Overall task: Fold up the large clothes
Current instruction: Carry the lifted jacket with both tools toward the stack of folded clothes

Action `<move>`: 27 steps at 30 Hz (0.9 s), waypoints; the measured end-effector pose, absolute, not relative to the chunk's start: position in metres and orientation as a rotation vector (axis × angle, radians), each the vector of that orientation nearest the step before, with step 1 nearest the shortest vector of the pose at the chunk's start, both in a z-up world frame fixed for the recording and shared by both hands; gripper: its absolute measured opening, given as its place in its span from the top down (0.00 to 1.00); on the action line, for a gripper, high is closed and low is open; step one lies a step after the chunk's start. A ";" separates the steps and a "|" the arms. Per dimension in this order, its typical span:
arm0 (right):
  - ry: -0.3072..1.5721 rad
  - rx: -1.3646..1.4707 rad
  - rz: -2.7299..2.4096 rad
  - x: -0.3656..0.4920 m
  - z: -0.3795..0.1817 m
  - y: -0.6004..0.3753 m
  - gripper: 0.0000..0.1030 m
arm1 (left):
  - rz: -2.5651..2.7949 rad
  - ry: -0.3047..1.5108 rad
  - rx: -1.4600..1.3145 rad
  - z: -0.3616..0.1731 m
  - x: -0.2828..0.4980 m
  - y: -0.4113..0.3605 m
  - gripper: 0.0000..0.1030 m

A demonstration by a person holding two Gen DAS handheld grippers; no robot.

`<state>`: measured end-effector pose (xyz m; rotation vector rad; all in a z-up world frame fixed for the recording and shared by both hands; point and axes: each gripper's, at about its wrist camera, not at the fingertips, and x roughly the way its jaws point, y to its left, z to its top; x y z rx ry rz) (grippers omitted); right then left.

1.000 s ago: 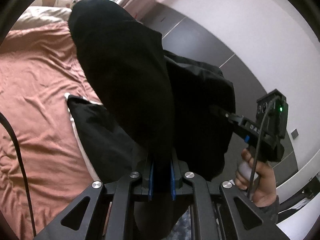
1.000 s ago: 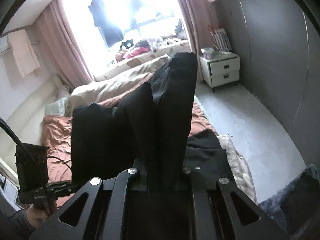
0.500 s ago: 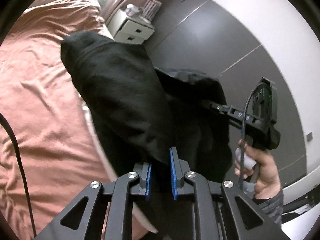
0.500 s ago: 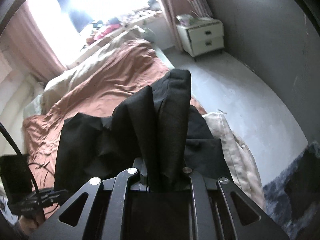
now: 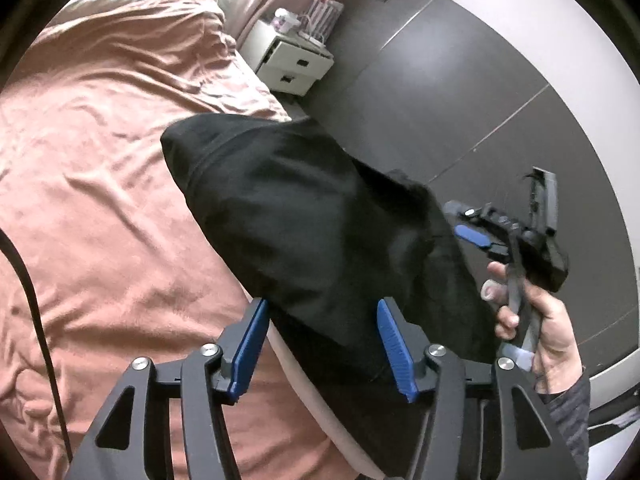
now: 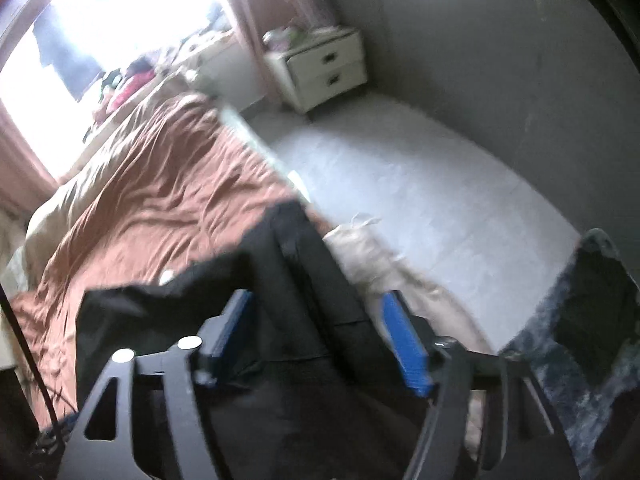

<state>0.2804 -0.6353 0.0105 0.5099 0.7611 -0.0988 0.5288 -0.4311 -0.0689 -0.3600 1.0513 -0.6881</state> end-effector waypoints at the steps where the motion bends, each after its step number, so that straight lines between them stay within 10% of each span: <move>1: 0.752 0.522 -0.096 0.269 0.015 -0.635 0.32 | -0.694 1.052 -0.367 -0.069 0.528 -0.429 0.44; 27: 0.677 0.831 -0.126 0.052 -0.024 -0.670 0.38 | -0.742 0.982 -0.323 -0.072 0.521 -0.412 0.44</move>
